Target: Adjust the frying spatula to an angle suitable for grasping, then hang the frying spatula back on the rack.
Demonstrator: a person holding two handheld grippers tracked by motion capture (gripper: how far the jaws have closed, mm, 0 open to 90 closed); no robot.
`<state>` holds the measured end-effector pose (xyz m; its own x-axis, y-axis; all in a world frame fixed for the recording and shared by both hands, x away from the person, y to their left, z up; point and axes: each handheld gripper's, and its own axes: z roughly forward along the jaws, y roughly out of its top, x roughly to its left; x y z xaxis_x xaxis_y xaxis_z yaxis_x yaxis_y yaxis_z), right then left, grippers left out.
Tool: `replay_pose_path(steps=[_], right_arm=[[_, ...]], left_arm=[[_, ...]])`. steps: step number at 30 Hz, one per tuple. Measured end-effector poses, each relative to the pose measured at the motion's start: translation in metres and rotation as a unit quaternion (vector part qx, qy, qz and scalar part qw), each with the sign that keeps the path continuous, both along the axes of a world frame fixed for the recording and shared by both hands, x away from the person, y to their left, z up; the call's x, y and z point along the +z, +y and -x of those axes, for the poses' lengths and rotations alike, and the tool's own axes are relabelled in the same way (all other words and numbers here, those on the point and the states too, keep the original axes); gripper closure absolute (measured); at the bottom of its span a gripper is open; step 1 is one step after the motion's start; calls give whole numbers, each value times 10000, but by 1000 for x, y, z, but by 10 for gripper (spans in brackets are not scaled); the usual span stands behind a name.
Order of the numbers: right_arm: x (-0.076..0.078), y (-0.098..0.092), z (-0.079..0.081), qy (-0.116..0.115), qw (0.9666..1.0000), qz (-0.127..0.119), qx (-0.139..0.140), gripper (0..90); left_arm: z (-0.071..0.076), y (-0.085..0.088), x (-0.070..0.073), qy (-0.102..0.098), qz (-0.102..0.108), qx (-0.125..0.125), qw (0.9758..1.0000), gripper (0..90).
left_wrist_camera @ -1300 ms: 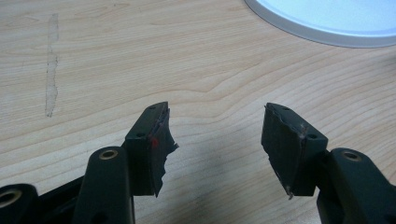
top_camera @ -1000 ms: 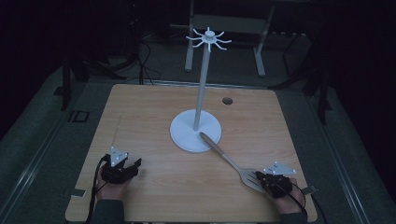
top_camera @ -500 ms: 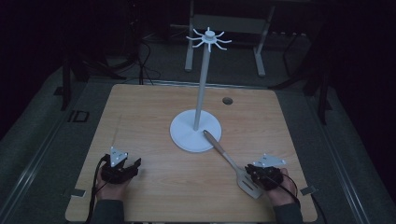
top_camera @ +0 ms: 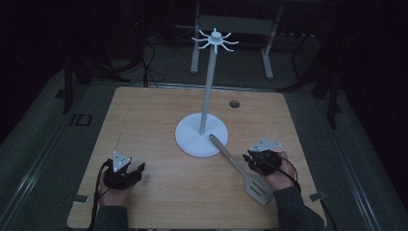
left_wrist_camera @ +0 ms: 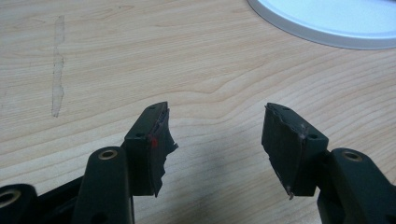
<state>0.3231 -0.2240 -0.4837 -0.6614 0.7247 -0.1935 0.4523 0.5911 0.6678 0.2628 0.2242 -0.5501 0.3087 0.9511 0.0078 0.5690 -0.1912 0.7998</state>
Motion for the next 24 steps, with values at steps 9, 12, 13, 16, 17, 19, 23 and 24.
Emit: replay_pose_path(steps=[9, 12, 13, 16, 17, 19, 23, 24], right_arm=[[9, 9, -15, -16, 10000, 26, 13, 620], [10, 10, -19, -10, 10000, 8, -30, 616], [11, 10, -20, -3, 10000, 7, -43, 614], [10, 11, -24, 80, 9999, 63, -38, 597], [9, 11, -26, 127, 9999, 99, -24, 594], [8, 12, -29, 223, 9996, 162, -23, 592], [5, 14, -35, 364, 9989, 299, 7, 583], [4, 15, -36, 376, 9988, 312, 27, 575]], left_arm=[[0, 0, 1, -10, 7, -15, 10000, 419], [0, 0, 1, -14, -1, -18, 10000, 419], [1, 0, 1, -14, 5, -17, 10000, 419], [0, 0, 1, -11, 12, -12, 10000, 419], [0, 0, 0, -10, 13, -6, 10000, 418], [0, 0, 0, -10, 11, -9, 10000, 418], [0, 0, 1, -8, 6, -11, 10000, 418], [0, 0, 1, -7, 3, -11, 10000, 418]])
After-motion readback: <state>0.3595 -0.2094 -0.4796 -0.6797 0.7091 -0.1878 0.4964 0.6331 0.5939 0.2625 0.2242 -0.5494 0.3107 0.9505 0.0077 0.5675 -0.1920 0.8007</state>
